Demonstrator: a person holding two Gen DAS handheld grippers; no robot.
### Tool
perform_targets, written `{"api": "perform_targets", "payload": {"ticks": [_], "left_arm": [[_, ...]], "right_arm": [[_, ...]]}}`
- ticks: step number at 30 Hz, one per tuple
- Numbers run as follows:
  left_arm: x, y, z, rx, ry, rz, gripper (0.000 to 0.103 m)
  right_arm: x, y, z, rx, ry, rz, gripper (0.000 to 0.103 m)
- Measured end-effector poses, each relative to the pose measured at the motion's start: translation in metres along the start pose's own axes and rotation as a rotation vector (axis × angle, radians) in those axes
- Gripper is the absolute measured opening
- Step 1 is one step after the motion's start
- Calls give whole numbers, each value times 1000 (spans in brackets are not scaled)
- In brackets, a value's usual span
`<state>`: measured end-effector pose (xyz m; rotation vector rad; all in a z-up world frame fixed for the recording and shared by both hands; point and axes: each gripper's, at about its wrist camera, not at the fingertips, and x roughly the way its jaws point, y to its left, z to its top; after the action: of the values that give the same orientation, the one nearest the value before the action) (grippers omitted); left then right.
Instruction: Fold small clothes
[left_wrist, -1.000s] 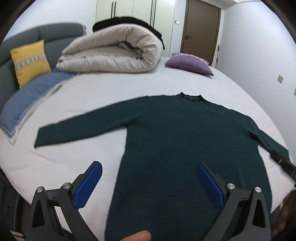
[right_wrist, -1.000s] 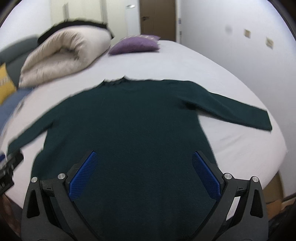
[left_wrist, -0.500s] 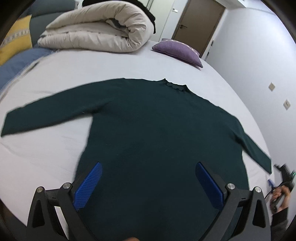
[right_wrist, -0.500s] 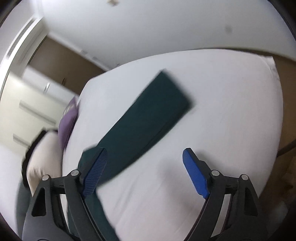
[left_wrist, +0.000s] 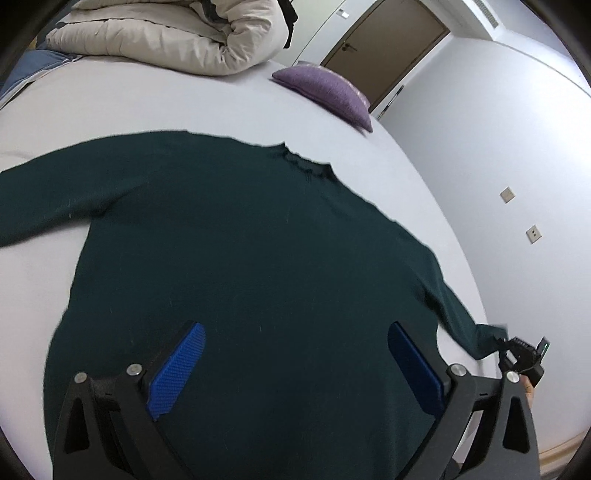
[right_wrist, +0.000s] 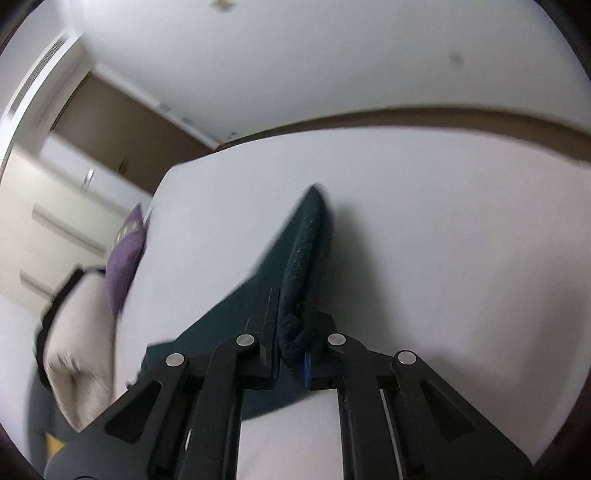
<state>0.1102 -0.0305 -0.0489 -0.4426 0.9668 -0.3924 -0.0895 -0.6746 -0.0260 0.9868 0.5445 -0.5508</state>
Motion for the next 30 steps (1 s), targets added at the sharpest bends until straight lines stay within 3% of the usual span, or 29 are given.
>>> {"api": "perform_targets", "payload": {"ticks": [2,7,11,14,15,17,20,23,27,29,30], "left_arm": [[-6,6,9,-21,-19,-24,95],[-21,32,34,-68,-76,-49,95],[-26,52,49,-101,-98,-60,95],[-17,63,56,-117,-90,-65,95],[-12,66,57,-122,-75,-71,95],[8,66,59,-132,-35,-89,96],[39,60,62,-133,18,-99,97],[75,50,61,-135,90,-95,97],[110,30,63,-86,139,-15,95],[121,17,69,-33,144,42,82],[124,12,71,-21,148,58,65]], "right_arm": [[-1,50,-13,-97,6,36,7],[14,214,-96,-370,114,217,7],[52,328,-198,-506,278,361,7],[88,366,-267,-518,417,391,12],[103,370,-292,-525,461,394,14],[126,361,-338,-567,544,397,34],[137,329,-358,-503,597,428,61],[124,303,-328,-447,509,436,62],[103,253,-285,-370,458,425,62],[98,231,-260,-328,439,403,62],[101,222,-249,-296,438,401,62]]}}
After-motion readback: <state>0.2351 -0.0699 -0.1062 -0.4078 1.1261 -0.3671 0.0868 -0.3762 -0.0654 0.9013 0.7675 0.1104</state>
